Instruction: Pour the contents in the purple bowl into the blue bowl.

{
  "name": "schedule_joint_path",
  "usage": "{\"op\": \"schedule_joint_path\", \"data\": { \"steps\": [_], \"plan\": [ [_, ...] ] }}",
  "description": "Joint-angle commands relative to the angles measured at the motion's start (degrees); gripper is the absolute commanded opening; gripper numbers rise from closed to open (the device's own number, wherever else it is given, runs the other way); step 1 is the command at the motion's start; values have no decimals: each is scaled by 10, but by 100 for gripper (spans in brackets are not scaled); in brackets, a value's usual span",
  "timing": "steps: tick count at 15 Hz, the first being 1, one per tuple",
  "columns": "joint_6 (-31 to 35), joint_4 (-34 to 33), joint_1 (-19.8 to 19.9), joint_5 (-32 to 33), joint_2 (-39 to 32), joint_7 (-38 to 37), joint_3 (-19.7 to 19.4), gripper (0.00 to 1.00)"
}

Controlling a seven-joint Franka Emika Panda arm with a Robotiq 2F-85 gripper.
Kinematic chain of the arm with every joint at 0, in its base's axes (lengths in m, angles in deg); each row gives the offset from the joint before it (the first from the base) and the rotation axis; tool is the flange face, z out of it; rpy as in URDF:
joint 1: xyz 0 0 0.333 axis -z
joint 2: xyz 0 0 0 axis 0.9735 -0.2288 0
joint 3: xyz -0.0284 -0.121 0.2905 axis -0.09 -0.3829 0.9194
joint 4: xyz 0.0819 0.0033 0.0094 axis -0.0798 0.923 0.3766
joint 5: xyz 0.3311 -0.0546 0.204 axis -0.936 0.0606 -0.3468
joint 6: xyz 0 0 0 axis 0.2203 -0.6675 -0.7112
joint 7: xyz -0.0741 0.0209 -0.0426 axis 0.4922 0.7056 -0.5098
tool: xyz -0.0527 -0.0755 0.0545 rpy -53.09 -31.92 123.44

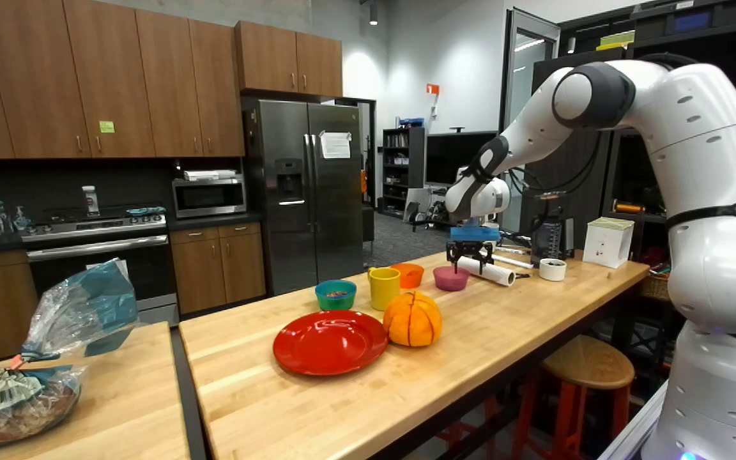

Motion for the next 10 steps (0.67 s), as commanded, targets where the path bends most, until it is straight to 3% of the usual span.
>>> {"op": "schedule_joint_path", "data": {
  "steps": [1,2,3,5,10],
  "plan": [
    [-11,-25,-3,-21,-20,8,-4,100],
    [-11,-29,-3,-23,-24,7,-4,69],
    [-9,-31,-4,-24,-26,6,-5,73],
    [-13,-38,-3,-30,-32,7,-4,68],
    [-28,-51,-3,-32,-43,6,-6,29]
  ]
}}
